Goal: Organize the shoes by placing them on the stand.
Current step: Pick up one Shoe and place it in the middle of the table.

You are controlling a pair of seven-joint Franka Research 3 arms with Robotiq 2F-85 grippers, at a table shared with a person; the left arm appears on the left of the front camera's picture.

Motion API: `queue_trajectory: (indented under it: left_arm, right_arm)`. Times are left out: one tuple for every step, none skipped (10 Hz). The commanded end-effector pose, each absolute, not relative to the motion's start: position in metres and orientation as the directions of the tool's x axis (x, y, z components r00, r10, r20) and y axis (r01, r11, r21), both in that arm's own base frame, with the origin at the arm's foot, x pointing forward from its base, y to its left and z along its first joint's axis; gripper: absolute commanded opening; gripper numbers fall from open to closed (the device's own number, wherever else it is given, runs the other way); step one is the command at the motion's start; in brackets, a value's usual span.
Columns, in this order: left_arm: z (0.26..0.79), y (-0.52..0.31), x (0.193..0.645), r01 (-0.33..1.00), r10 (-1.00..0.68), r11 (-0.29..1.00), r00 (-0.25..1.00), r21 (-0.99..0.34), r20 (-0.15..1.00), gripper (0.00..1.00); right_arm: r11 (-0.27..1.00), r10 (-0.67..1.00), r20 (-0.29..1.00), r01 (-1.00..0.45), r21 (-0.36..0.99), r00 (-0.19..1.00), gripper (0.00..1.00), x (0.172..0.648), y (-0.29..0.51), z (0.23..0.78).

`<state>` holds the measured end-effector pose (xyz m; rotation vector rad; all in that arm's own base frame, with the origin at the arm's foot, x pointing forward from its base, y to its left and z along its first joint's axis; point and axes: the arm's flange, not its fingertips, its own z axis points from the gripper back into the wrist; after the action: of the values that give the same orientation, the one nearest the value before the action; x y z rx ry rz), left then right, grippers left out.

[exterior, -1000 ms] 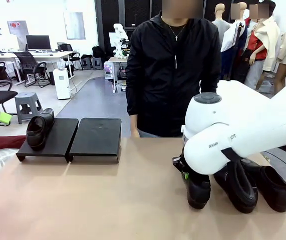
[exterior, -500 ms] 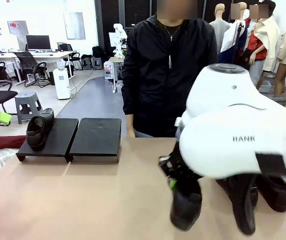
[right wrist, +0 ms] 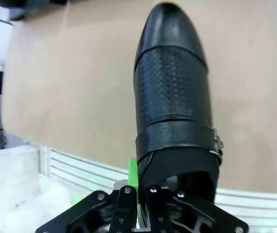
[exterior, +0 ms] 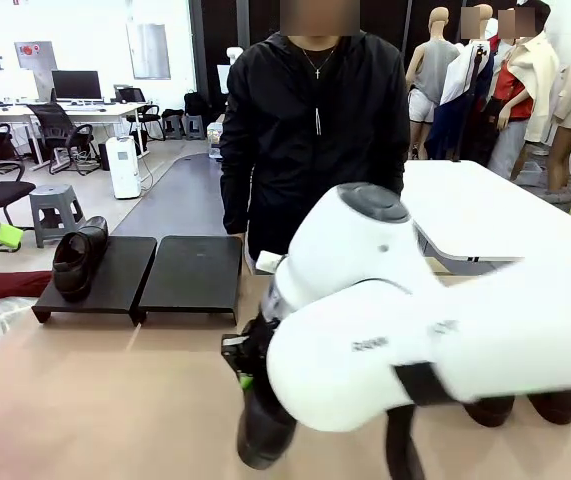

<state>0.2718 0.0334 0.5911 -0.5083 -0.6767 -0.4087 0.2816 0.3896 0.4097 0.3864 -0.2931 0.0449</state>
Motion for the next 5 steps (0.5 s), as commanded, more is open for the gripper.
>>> queue_trajectory:
  left_arm:
    - [0.59, 0.034, 0.272, 0.525, -0.19, 0.791, 0.7, -0.314, 0.689, 0.94]
    - [0.59, 0.034, 0.272, 0.525, -0.19, 0.791, 0.7, -0.314, 0.689, 0.94]
    - [0.59, 0.034, 0.272, 0.525, -0.19, 0.791, 0.7, -0.314, 0.689, 0.94]
    - [0.59, 0.034, 0.272, 0.525, -0.19, 0.791, 0.7, -0.314, 0.689, 0.94]
    - [0.59, 0.034, 0.272, 0.525, -0.19, 0.791, 0.7, -0.314, 0.689, 0.94]
  right_arm:
    - [0.928, -0.012, 0.313, -0.105, 0.356, 0.95, 0.0, 0.325, 0.432, 0.382]
    - [0.921, -0.014, 0.27, -0.093, 0.379, 0.963, 0.0, 0.333, 0.442, 0.371]
    - [0.925, -0.049, 0.264, -0.056, 0.375, 0.963, 0.0, 0.338, 0.447, 0.364]
    - [0.927, -0.05, 0.253, -0.05, 0.373, 0.966, 0.0, 0.339, 0.447, 0.361]
    - [0.921, -0.066, 0.237, -0.032, 0.389, 0.969, 0.0, 0.339, 0.447, 0.361]
